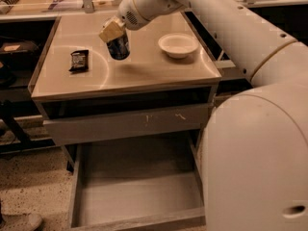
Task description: Pick pepsi can from middle drawer and place on counter
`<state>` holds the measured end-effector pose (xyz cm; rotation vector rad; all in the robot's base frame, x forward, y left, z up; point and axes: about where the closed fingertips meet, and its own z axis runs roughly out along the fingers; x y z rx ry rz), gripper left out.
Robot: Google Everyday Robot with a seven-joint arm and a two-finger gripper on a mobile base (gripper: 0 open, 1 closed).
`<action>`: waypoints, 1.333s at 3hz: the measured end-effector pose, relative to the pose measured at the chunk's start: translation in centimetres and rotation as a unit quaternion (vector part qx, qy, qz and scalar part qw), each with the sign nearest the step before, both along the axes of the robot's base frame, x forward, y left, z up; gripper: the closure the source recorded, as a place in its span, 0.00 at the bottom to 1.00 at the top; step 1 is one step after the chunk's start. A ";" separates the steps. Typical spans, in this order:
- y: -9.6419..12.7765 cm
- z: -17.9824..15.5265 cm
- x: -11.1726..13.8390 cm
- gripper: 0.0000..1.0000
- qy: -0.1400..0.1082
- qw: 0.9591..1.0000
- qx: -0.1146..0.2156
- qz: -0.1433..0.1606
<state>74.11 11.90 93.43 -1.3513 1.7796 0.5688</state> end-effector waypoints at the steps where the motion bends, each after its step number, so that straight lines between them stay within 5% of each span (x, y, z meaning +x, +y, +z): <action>1: -1.2 -2.0 1.3 1.00 0.037 0.999 0.019 -0.006; 3: -2.6 -5.4 2.0 1.00 0.089 0.995 0.043 -0.010; 4: -2.6 -5.4 2.0 0.81 0.089 0.995 0.043 -0.010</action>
Offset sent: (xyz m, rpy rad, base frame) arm 0.0302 -0.0393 -0.0571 0.0996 0.2122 -0.0378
